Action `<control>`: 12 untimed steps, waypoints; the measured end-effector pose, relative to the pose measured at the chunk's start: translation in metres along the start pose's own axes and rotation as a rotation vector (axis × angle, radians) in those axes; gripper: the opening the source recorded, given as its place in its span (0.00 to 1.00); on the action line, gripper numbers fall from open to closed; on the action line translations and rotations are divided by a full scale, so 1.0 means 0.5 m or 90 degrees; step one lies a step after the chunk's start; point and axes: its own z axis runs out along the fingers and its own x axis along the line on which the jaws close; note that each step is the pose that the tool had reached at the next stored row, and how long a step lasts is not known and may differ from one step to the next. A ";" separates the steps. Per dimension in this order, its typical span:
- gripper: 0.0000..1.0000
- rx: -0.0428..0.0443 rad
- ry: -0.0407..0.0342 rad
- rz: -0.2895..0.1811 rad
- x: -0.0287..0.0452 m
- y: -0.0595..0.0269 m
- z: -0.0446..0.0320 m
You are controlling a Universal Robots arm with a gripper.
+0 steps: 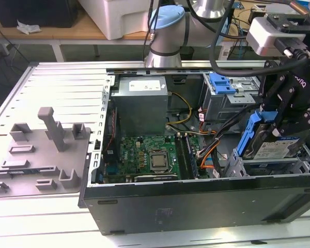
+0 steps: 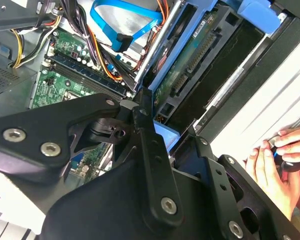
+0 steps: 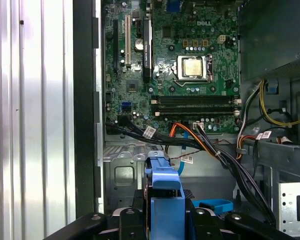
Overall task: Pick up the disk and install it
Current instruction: 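Insert the disk into the insertion slot, then insert the first disk wire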
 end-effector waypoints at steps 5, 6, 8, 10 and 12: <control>0.51 0.0000 0.0001 0.000 0.000 0.000 0.000; 0.51 0.0000 0.0002 0.000 0.000 0.000 0.000; 0.51 0.0000 0.0002 0.000 0.000 0.000 0.000; 0.51 0.0000 0.0001 0.000 0.000 0.000 0.001; 0.51 0.0000 0.0001 0.000 0.000 0.000 0.001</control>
